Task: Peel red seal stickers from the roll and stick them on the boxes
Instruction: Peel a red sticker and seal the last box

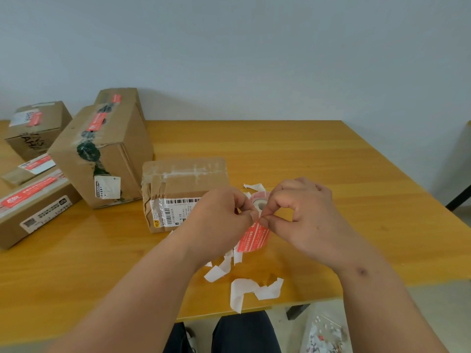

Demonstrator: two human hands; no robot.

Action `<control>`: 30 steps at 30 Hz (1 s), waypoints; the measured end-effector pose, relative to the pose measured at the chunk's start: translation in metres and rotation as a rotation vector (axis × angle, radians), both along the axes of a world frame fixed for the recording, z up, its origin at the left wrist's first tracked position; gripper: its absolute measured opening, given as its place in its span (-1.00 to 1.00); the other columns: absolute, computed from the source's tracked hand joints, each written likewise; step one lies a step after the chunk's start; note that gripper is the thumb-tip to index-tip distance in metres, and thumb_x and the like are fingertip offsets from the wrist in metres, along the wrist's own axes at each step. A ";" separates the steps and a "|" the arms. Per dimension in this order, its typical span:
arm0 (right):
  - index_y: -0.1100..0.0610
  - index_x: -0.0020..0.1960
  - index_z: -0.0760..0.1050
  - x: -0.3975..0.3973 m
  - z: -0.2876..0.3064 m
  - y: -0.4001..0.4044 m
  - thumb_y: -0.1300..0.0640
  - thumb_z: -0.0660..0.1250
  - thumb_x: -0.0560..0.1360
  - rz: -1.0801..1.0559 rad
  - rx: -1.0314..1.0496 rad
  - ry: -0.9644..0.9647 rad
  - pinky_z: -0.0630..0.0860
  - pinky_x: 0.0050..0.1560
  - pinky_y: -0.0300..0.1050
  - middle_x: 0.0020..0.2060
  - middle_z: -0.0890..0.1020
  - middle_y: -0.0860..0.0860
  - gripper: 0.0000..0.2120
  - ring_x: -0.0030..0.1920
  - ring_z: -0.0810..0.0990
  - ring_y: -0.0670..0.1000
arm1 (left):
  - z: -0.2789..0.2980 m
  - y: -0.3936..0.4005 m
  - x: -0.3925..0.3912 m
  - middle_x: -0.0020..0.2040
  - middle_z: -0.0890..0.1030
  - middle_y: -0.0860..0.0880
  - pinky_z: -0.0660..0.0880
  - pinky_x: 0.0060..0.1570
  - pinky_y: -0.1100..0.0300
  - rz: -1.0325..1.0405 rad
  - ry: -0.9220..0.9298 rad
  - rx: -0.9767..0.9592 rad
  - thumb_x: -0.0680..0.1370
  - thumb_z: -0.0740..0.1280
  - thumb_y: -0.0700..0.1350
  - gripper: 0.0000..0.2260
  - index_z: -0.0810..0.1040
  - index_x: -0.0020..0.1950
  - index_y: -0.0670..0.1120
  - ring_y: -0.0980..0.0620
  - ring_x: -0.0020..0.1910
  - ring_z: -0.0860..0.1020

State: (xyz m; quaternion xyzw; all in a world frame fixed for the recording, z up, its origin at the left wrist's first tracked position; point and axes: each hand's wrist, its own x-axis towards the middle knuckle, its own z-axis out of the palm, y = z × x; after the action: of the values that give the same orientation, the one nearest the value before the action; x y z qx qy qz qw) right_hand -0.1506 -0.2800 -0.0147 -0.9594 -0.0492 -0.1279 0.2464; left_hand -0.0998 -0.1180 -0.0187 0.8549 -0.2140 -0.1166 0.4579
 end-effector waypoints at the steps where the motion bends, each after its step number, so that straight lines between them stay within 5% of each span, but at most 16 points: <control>1: -0.18 -0.27 0.48 0.001 0.002 -0.001 0.03 0.49 0.39 -0.006 0.001 0.015 0.09 0.24 -0.09 -0.17 0.51 -0.33 -0.79 0.09 0.38 -0.18 | 0.001 0.000 0.001 -0.19 0.61 -0.16 0.48 -0.32 0.10 -0.010 0.010 0.003 0.56 0.35 -0.09 -0.82 0.59 -0.24 -0.03 0.07 -0.35 0.45; 4: -0.14 -0.10 0.53 0.004 0.009 -0.003 -0.02 0.49 0.38 -0.037 -0.053 0.079 0.10 0.28 -0.06 -0.13 0.53 -0.27 -0.83 0.12 0.38 -0.14 | 0.005 0.000 0.002 -0.33 0.52 -0.13 0.34 -0.42 0.24 -0.043 0.001 0.030 0.58 0.33 -0.06 -0.79 0.59 -0.25 -0.03 0.09 -0.44 0.36; 9: -0.18 -0.31 0.43 0.011 0.011 -0.003 -0.06 0.46 0.41 -0.027 -0.101 0.091 0.13 0.27 0.05 -0.17 0.52 -0.18 -0.77 0.07 0.39 -0.07 | 0.009 0.005 0.004 -0.37 0.44 0.00 0.29 -0.43 0.32 -0.052 0.037 -0.029 0.57 0.32 0.09 -0.73 0.60 -0.16 -0.09 0.13 -0.44 0.32; 14: -0.21 -0.38 0.38 0.011 0.012 0.000 -0.09 0.46 0.40 -0.021 -0.092 0.098 0.13 0.26 0.03 -0.17 0.51 -0.18 -0.70 0.07 0.37 -0.07 | 0.009 0.009 0.007 -0.36 0.48 -0.11 0.31 -0.38 0.24 -0.093 0.035 0.004 0.56 0.38 -0.03 -0.83 0.65 -0.21 -0.04 0.09 -0.41 0.35; 19: -0.11 -0.25 0.57 0.013 0.009 0.002 -0.08 0.46 0.40 -0.051 -0.123 0.096 0.11 0.27 0.07 -0.14 0.53 -0.14 -0.88 0.10 0.35 -0.05 | 0.003 0.008 0.006 -0.47 0.34 0.04 0.21 -0.50 0.34 -0.043 0.069 -0.049 0.57 0.38 -0.07 -0.75 0.58 -0.30 -0.11 0.12 -0.50 0.24; 30: -0.18 -0.39 0.43 0.013 0.007 0.004 -0.11 0.49 0.34 -0.061 -0.129 0.094 0.09 0.28 0.06 -0.18 0.52 -0.19 -0.74 0.11 0.35 -0.08 | -0.005 0.008 0.010 -0.15 0.63 -0.28 0.50 -0.12 -0.09 -0.011 0.157 -0.159 0.54 0.40 0.00 -0.80 0.66 -0.19 -0.10 -0.09 -0.26 0.49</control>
State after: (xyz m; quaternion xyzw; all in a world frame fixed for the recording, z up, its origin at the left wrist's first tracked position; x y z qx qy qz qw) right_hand -0.1371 -0.2764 -0.0075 -0.9793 -0.0167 -0.0869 0.1823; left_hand -0.0896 -0.1104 -0.0234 0.8030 -0.1908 -0.1684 0.5390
